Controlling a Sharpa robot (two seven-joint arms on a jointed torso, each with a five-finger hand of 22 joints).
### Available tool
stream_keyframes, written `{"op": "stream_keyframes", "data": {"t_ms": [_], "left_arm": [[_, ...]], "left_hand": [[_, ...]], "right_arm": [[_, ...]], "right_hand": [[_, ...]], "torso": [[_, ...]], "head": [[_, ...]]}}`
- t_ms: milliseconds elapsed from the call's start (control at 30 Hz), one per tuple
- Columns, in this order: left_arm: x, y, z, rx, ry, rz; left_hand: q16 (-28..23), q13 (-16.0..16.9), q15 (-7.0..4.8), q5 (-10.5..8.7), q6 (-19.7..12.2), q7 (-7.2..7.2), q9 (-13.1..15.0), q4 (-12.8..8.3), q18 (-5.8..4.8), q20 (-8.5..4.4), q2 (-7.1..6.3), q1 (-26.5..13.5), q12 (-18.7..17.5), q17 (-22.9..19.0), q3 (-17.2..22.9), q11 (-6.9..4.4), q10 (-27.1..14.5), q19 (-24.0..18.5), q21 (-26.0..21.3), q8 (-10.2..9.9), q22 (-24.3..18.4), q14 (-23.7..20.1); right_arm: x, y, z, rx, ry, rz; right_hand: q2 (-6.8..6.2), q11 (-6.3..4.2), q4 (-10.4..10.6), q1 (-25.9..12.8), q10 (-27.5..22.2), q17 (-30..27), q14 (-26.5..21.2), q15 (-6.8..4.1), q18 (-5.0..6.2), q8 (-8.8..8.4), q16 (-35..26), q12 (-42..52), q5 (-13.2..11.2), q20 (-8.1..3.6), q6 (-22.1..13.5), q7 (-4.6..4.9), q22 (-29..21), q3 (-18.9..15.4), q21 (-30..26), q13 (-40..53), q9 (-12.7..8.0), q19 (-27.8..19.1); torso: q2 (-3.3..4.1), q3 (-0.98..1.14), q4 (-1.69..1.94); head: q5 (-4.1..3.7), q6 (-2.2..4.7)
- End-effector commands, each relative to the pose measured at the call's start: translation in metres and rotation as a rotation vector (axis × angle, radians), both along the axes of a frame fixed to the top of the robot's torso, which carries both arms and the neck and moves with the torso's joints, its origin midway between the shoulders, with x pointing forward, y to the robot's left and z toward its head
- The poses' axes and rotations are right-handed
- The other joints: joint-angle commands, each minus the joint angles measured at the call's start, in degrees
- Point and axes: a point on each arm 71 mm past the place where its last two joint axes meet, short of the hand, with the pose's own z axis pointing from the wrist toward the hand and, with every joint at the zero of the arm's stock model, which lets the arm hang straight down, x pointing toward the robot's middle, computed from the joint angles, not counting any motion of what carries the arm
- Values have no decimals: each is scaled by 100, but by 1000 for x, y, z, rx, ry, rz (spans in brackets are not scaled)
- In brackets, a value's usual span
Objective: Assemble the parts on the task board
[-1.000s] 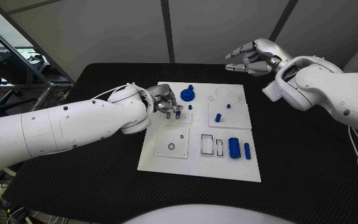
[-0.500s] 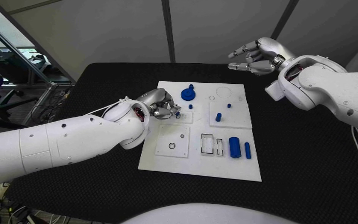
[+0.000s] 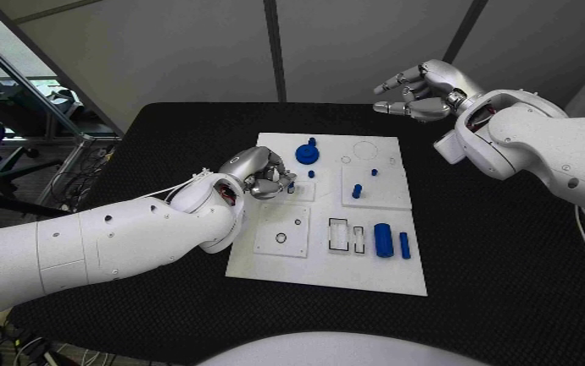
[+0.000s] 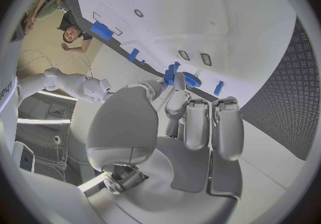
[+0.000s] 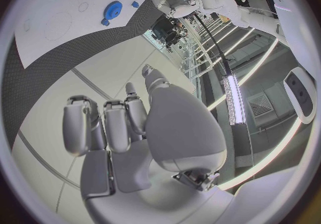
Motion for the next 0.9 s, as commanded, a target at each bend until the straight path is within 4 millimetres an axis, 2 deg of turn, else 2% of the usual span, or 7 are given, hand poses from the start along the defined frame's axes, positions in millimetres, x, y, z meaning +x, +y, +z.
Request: {"op": "stream_keyframes", "data": {"t_ms": [33,467,900], "left_arm": [[0,-3,1,13,-42,-16],[6,-4,-8,65,-6,12],[9,-6,-13,101,40,22]], "left_hand": [[-13,-2,-27,39,37,-22,-3,-948,-598,0,-51,-8,23,463,982,11,37,420,31,36,1130,335],[-15,-1,-28,36,43,-22,-4,-942,-601,-1,-60,-16,23,461,1002,12,43,424,38,35,1139,334],[-16,-10,-28,33,45,-22,-5,-932,-595,-2,-64,-27,15,460,1015,12,42,415,22,34,1121,334]], "right_arm": [[0,1,2,4,-18,3],[-1,1,2,5,-18,5],[-1,2,2,5,-17,7]], "right_hand": [[22,-12,15,-15,-10,169,280,-33,104,21,-15,-15,28,-1,25,16,520,-13,-29,53,-9,-22],[25,-13,12,-12,-7,175,282,-34,103,23,-11,-11,32,-2,26,15,525,-12,-26,57,-10,-17],[27,-14,13,-14,-3,175,282,-34,102,23,-12,-7,33,-2,27,15,528,-12,-23,61,-10,-14]], "torso": [[8,-1,0],[9,2,-10],[6,1,-4]], "head": [[-11,1],[-15,-16],[-42,-34]]}}
